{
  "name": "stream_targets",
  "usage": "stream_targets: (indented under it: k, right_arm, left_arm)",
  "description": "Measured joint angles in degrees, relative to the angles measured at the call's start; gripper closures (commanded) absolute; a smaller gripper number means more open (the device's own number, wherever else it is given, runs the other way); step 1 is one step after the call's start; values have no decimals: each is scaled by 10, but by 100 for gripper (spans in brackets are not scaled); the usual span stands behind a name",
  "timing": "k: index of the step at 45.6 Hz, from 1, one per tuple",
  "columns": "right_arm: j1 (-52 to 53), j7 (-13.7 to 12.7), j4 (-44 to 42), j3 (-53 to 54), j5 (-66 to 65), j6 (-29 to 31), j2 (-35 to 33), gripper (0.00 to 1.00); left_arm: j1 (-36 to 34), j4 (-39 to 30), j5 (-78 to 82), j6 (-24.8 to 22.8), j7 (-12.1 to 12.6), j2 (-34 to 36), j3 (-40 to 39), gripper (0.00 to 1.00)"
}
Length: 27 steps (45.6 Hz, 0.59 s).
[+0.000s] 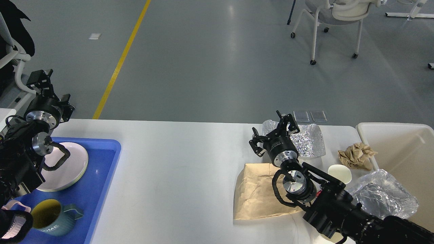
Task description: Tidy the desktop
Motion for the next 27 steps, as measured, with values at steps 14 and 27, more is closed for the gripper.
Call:
stream_targets:
  k: [14, 27]
  right_arm:
    - [0, 0, 0, 0, 0, 0, 0, 0]
    - [0, 0, 0, 0, 0, 0, 0, 0]
  left_arm:
    - [-3, -4, -2, 0, -35, -13, -3, 4]
    - [-9, -4, -2, 0, -37, -33, -2, 4]
